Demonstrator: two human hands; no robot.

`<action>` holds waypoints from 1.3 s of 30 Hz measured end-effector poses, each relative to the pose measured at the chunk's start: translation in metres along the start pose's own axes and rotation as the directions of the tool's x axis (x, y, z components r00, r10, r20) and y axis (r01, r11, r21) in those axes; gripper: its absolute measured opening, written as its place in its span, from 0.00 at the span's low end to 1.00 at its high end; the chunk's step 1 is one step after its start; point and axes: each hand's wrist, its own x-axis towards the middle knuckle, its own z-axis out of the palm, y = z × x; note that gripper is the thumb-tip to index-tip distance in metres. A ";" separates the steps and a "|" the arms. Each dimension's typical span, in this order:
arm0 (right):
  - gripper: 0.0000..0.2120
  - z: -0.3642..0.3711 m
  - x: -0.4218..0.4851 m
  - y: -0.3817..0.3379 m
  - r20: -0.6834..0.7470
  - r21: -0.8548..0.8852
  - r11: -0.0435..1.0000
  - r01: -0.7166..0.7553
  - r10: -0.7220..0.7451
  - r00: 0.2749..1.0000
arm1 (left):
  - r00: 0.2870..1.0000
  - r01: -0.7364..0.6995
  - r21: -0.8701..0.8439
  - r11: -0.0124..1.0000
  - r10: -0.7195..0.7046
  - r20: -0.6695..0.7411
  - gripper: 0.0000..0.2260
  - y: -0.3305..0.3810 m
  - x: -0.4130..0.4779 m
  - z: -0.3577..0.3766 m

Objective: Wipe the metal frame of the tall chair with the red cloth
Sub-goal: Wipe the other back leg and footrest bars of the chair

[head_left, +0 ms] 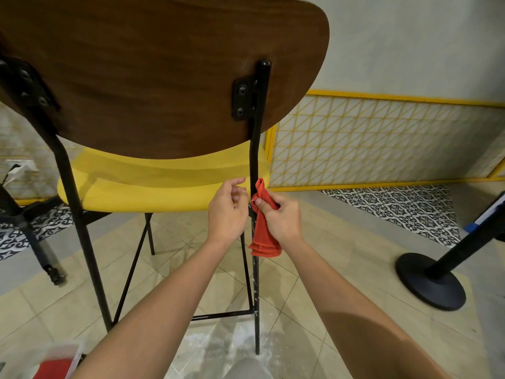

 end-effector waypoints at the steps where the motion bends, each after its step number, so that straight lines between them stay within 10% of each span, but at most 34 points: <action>1: 0.14 0.000 0.000 0.001 -0.008 0.006 1.000 0.003 -0.003 1.000 | 1.000 0.001 -0.002 1.000 -0.001 -0.001 0.11 -0.001 -0.001 0.000; 25: 0.07 0.010 -0.013 0.011 -0.110 -0.306 0.952 0.009 -0.045 0.993 | 0.999 0.046 -0.006 0.999 -0.046 -0.020 0.11 -0.014 -0.011 -0.013; 32: 0.15 0.014 -0.028 0.010 -0.024 -0.580 0.672 0.461 -0.580 0.815 | 0.999 0.051 -0.008 0.999 -0.051 -0.020 0.11 -0.010 -0.011 -0.020; 39: 0.17 0.019 -0.028 0.006 0.129 -0.845 0.366 0.390 -0.568 0.813 | 0.998 0.052 0.022 0.998 -0.051 -0.037 0.11 -0.013 -0.012 -0.031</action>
